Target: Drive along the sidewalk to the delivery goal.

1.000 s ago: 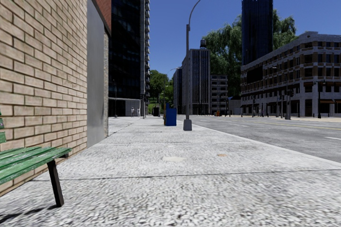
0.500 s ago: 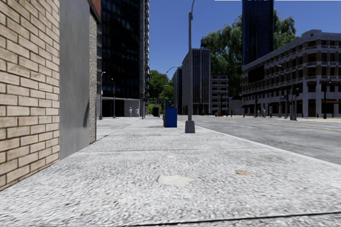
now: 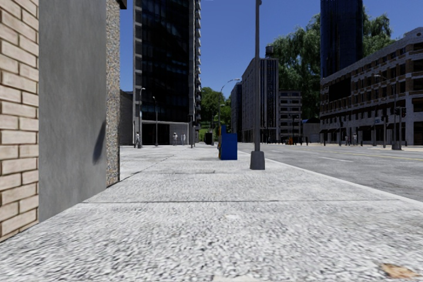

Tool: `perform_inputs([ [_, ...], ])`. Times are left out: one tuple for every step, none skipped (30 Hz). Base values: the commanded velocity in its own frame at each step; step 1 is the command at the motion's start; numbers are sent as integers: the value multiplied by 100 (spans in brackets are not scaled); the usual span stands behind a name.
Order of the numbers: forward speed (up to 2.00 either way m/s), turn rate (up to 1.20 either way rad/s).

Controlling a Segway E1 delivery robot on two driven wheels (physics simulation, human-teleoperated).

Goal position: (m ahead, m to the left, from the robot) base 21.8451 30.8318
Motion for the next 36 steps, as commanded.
perform_inputs([
  [200,0],
  [200,0],
  [200,0],
  [200,0],
  [200,2],
  [200,48],
  [200,61],
  [200,61],
  [200,71],
  [200,75],
  [200,76],
  [200,63],
  [200,31],
  [200,31],
  [200,11],
  [200,4],
  [200,1],
  [200,0],
  [200,0],
  [200,0],
  [200,0],
  [200,0],
  [200,0],
  [200,0],
  [200,0],
  [200,0],
  [200,0],
  [200,0],
  [200,0],
  [200,0],
  [200,0],
  [200,0],
  [200,0],
  [200,0],
  [200,0],
  [200,0],
])
